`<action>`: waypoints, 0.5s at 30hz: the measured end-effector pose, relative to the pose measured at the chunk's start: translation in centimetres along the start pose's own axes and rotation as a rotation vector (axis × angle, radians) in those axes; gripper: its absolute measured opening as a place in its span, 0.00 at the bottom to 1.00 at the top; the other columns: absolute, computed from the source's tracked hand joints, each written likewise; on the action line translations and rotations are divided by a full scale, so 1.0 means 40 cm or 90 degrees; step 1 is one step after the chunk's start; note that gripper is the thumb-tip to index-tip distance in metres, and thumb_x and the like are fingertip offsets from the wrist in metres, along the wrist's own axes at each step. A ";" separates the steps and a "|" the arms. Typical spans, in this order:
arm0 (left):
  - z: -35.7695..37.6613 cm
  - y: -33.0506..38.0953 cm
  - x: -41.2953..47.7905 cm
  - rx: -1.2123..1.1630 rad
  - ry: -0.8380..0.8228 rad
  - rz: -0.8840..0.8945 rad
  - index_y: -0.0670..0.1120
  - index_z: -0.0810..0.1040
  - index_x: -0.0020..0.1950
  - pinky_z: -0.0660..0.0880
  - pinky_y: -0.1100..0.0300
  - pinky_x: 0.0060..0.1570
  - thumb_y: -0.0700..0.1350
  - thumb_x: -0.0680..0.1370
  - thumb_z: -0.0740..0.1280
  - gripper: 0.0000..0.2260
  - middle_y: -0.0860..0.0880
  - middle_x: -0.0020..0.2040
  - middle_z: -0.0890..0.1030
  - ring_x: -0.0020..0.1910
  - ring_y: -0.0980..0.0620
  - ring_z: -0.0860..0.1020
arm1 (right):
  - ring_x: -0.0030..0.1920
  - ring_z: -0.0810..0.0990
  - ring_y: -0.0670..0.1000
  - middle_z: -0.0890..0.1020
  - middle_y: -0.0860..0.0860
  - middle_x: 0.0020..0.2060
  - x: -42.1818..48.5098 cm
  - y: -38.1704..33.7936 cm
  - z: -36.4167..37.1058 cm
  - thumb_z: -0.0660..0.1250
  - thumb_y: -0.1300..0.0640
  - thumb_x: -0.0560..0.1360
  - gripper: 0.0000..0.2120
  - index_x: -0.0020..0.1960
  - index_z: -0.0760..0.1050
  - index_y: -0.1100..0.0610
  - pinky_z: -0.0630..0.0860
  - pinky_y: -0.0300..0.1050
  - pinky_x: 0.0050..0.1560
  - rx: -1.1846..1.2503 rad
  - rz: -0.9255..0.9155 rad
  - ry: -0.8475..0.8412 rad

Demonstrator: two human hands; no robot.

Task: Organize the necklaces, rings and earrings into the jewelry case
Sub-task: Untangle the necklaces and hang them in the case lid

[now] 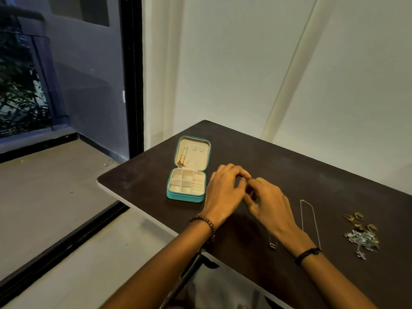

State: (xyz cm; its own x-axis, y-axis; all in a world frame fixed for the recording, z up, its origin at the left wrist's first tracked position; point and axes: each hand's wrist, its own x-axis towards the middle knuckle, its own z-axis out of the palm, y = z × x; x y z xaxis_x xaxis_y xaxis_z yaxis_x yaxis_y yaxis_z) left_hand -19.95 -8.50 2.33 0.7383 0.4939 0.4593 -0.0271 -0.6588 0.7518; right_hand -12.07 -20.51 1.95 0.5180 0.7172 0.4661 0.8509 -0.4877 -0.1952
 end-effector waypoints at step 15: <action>0.272 0.054 0.121 0.275 -0.169 -0.069 0.45 0.78 0.62 0.68 0.51 0.64 0.54 0.81 0.65 0.15 0.46 0.62 0.78 0.65 0.46 0.72 | 0.50 0.80 0.56 0.80 0.54 0.50 0.032 0.257 -0.032 0.66 0.50 0.80 0.12 0.54 0.80 0.58 0.81 0.57 0.49 -0.066 0.230 -0.077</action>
State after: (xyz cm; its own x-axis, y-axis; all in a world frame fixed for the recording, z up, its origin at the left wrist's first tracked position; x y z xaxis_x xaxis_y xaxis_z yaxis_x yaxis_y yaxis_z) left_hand -9.10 -13.72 1.04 0.8687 0.4476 0.2121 0.2979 -0.8142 0.4984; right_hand -2.77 -25.25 1.64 0.7940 0.5409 0.2774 0.6021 -0.7625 -0.2368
